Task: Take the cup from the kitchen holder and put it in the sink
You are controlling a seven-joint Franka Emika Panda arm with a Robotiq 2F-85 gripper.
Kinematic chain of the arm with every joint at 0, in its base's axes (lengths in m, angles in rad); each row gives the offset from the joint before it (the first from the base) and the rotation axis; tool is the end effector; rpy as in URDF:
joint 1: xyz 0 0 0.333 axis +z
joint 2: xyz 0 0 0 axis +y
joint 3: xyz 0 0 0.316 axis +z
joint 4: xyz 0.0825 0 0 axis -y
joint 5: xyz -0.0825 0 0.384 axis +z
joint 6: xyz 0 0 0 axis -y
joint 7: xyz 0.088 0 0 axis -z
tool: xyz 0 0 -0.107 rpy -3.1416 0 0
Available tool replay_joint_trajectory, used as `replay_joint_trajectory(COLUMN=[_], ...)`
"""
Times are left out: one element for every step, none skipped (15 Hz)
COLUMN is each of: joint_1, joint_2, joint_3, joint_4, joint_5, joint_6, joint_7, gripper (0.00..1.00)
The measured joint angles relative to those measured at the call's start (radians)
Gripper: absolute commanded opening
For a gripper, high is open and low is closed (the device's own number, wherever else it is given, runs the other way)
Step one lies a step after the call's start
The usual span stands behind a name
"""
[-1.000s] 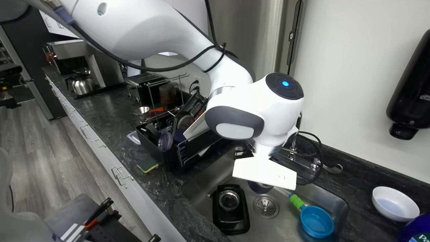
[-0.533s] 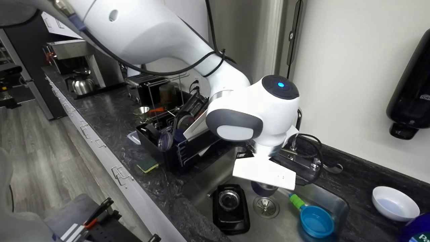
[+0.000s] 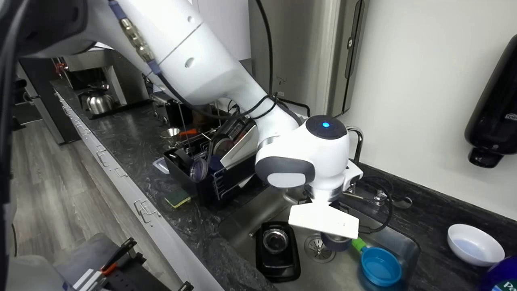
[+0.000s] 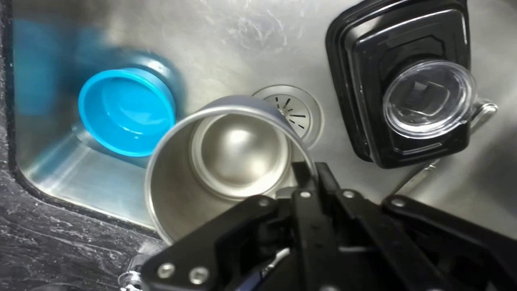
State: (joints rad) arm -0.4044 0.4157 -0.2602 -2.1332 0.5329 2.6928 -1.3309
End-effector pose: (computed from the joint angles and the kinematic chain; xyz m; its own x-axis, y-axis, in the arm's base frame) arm 0.4524 -0.3736 0.2302 0.9460 0.2347 0.2236 0.2219 -0.9717 0.0810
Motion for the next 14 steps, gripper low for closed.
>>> replay_joint_trajectory(joint_1=[-0.007, -0.014, -0.021, -0.027, -0.032, -0.036, -0.040, -0.043, -0.045, -0.046, -0.047, -0.048, -0.049, -0.050], joint_2=[0.027, 0.051, 0.074, 0.093, 0.111, 0.126, 0.140, 0.152, 0.161, 0.171, 0.180, 0.190, 0.202, 0.214], joint_3=[0.007, 0.013, 0.017, 0.018, 0.018, 0.018, 0.018, 0.018, 0.018, 0.019, 0.019, 0.021, 0.023, 0.026], joint_4=[0.014, 0.029, 0.044, 0.060, 0.076, 0.092, 0.106, 0.118, 0.128, 0.138, 0.146, 0.156, 0.166, 0.177], joint_5=[-0.021, -0.049, -0.082, -0.118, -0.155, -0.189, -0.226, -0.258, -0.290, -0.319, -0.345, -0.369, -0.387, -0.405], joint_6=[0.023, 0.039, 0.053, 0.060, 0.063, 0.063, 0.063, 0.063, 0.063, 0.062, 0.061, 0.059, 0.056, 0.051], joint_7=[0.028, 0.059, 0.095, 0.133, 0.171, 0.206, 0.243, 0.276, 0.305, 0.332, 0.355, 0.378, 0.398, 0.415], gripper=[0.02, 0.02, 0.02, 0.02, 0.02, 0.02, 0.02, 0.02, 0.02, 0.02, 0.02, 0.02, 0.02, 0.02])
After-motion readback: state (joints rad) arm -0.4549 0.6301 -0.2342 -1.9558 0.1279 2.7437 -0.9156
